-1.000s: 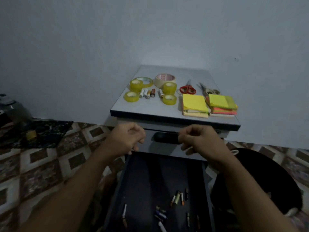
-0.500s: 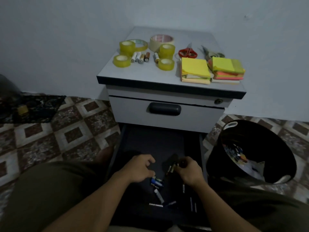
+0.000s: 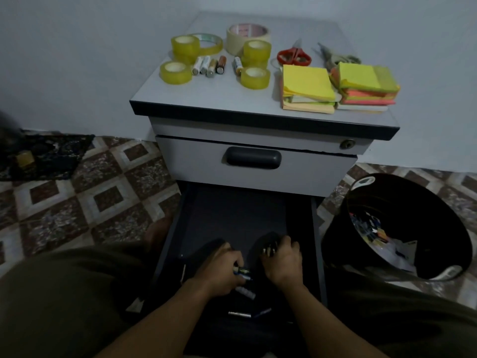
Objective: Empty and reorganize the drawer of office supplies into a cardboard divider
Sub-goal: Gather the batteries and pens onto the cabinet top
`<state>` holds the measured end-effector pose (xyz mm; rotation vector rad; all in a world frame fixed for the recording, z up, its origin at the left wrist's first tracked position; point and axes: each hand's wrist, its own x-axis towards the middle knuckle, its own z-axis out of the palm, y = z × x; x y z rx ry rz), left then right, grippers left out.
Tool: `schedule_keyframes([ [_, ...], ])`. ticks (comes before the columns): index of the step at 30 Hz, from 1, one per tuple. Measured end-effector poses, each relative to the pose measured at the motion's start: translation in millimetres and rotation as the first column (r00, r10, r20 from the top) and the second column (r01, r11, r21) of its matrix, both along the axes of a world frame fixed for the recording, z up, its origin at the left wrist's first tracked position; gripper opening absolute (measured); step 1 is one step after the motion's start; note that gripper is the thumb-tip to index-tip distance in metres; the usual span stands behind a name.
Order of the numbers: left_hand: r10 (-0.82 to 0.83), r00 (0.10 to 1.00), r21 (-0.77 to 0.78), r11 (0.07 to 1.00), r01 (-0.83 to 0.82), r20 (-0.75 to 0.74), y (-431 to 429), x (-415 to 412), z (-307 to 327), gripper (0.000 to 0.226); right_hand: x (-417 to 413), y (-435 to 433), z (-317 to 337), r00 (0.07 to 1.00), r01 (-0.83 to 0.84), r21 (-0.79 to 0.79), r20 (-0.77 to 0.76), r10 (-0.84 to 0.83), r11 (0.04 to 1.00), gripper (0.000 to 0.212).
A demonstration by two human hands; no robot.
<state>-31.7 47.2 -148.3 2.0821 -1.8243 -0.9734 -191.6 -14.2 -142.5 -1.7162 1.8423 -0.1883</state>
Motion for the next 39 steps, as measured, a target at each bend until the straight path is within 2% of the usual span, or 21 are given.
schedule_keyframes([
  [2,-0.001,1.0,-0.016,1.0,0.001,0.019,-1,0,-1,0.023,2,-1,-2,1.0,0.008,0.011,0.023,-0.008,1.0,0.047],
  [7,-0.043,0.995,0.004,0.999,0.043,0.093,-5,1,-2,0.028,2,-2,-6,0.999,-0.023,0.022,0.047,0.022,0.999,0.044],
  [14,-0.029,0.994,-0.001,1.0,0.029,0.107,-4,2,-2,0.018,1,0,-11,0.997,-0.059,-0.024,0.041,0.06,0.998,0.041],
  [20,-0.069,0.98,0.011,0.998,0.068,0.186,-4,0,-3,0.023,-2,0,-12,0.993,-0.098,-0.068,0.065,0.102,0.993,0.033],
  [23,-0.068,0.982,0.029,0.998,0.064,0.178,-4,0,-3,0.023,-4,1,-12,0.99,-0.116,-0.093,0.07,0.122,0.989,0.03],
  [26,0.001,0.994,0.011,1.0,-0.002,0.11,-3,3,-2,0.02,-6,3,-12,0.988,-0.132,-0.121,0.068,0.141,0.984,0.03],
  [29,0.137,0.991,0.018,0.99,-0.137,0.002,-2,5,0,0.012,-7,4,-13,0.983,-0.151,-0.133,0.083,0.163,0.98,0.028],
  [32,0.292,0.951,0.053,0.956,-0.288,-0.1,-3,5,2,0.017,-6,5,-12,0.982,-0.167,-0.144,0.066,0.178,0.975,0.026],
  [36,0.421,0.893,0.104,0.906,-0.409,-0.156,-5,7,2,0.028,-5,8,-10,0.982,-0.177,-0.125,0.045,0.183,0.976,0.025],
  [39,0.494,0.844,0.167,0.869,-0.467,-0.209,-5,8,1,0.023,-5,8,-9,0.977,-0.204,-0.134,0.037,0.21,0.97,0.026],
])
